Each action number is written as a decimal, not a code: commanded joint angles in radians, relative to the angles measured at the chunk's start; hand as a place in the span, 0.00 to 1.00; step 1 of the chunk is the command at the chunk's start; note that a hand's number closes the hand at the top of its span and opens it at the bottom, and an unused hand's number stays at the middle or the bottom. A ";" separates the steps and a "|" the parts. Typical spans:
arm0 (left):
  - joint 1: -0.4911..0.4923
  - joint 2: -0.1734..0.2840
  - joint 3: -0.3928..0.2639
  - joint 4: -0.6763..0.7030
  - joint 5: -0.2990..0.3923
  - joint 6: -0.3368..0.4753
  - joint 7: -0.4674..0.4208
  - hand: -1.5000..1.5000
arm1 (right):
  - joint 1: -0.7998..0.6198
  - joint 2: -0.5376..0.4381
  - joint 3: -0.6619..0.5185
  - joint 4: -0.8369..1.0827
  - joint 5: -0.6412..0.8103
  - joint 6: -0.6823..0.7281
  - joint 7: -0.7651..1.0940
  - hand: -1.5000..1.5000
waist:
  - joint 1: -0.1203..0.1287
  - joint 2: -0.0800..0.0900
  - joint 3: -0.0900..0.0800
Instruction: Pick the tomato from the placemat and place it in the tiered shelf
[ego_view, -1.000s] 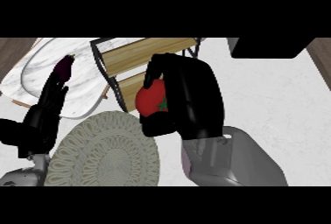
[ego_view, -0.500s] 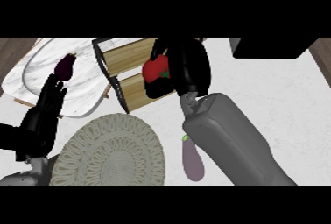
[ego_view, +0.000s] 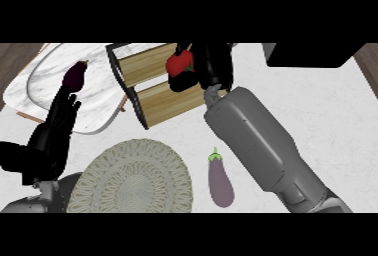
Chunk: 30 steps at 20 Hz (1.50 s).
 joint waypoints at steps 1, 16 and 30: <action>-0.017 0.019 0.021 0.038 0.019 -0.040 -0.036 0.50 | -0.097 0.001 -0.005 0.192 -0.028 -0.013 -0.065 1.00 | 0.007 0.003 -0.001; -0.082 -0.007 0.023 0.048 -0.003 -0.011 0.016 0.50 | -0.194 0.001 -0.063 0.391 -0.403 -0.089 -0.316 0.00 | 0.009 0.003 0.000; 0.010 -0.020 0.030 0.034 -0.011 -0.016 -0.033 0.50 | -0.140 -0.170 -0.241 0.189 -0.486 -0.115 -0.274 0.00 | -0.032 -0.010 0.000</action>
